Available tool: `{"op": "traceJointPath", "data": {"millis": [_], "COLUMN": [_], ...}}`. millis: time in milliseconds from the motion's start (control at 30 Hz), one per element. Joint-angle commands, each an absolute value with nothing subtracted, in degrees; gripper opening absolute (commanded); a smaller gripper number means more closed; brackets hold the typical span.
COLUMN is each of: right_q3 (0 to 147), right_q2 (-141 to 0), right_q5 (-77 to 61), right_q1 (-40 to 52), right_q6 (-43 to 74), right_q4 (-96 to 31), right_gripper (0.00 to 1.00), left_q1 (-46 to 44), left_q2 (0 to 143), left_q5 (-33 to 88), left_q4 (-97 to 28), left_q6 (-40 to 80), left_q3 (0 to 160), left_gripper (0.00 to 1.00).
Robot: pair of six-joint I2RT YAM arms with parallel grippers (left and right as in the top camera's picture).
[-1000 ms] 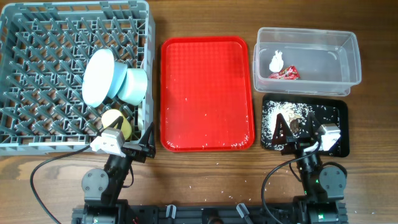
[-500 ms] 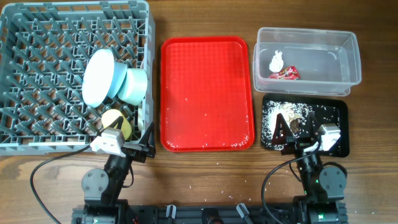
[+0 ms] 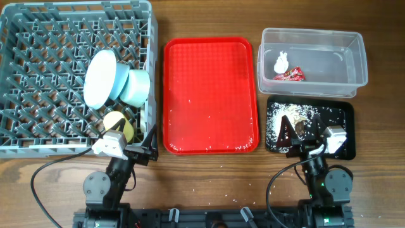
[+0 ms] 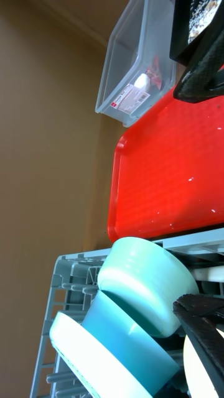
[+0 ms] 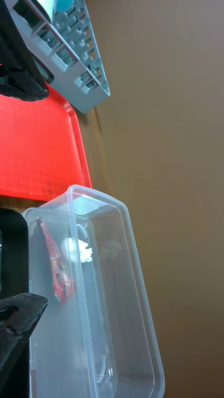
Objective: Sort waste into correct bins and load items into the dishwasher rack
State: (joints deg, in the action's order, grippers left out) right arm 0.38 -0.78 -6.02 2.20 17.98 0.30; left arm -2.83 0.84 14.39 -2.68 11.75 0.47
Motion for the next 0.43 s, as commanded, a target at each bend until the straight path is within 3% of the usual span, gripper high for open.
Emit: {"op": "traceJointPath", "data": {"millis": [0,400], "right_q3": [0.3,0.3], "right_q2": [-0.27,-0.27], "right_q5": [-6.7,-6.7], "right_q1": [2.0,2.0], "right_q6": [18.55,18.55], "right_q4": [0.54,0.54], "right_gripper": [1.0,1.0], "left_q1": [-2.39,-2.39], "left_q2": [0.49,0.49], "left_q5": [13.63,13.63], "left_q4": [-3.09,-3.09], "left_q6": [12.47,12.47], "left_q3": [0.32,0.32], "left_gripper": [1.0,1.0]}}
